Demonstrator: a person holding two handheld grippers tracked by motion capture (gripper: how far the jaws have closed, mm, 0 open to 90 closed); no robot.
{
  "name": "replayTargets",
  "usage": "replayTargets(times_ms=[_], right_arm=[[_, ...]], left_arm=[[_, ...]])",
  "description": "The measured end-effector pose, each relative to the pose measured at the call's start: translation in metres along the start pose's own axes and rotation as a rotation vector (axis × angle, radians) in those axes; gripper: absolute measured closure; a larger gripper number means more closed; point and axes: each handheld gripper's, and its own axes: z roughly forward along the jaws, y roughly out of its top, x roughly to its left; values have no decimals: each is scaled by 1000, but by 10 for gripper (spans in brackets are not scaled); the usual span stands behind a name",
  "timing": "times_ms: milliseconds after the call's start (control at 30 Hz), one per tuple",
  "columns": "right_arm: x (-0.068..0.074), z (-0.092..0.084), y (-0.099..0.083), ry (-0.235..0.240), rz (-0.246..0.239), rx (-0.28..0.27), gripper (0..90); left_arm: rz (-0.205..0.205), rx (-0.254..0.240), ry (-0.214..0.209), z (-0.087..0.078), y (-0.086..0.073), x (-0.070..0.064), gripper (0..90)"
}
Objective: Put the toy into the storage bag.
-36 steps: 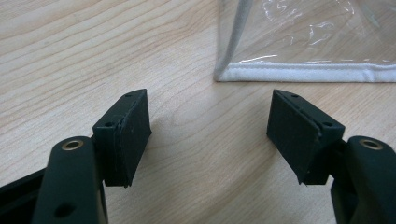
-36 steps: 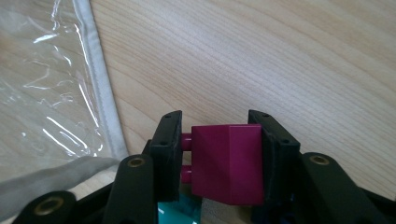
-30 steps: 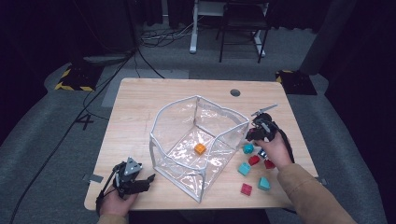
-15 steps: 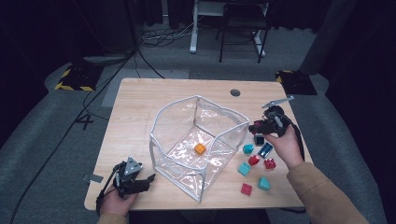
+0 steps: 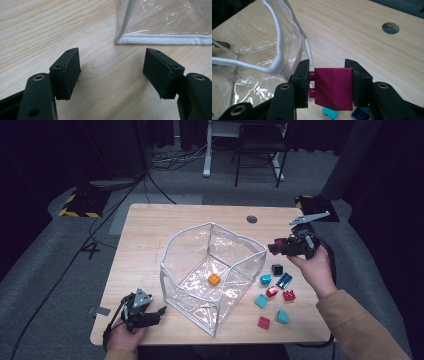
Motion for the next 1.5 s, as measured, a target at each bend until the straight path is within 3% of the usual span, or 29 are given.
replayTargets(times_ms=[300, 533, 967, 1500], right_arm=[[12, -19, 17, 24, -28, -62, 572], [28, -22, 37, 61, -67, -81, 572], [62, -11, 71, 124, -122, -86, 572], [117, 19, 98, 190, -201, -71, 572]], left_arm=[[0, 0, 0, 0, 0, 0, 304], [-3, 1, 3, -1, -1, 0, 304], [-4, 1, 3, -1, -1, 0, 304], [-2, 1, 0, 0, 0, 0, 301]])
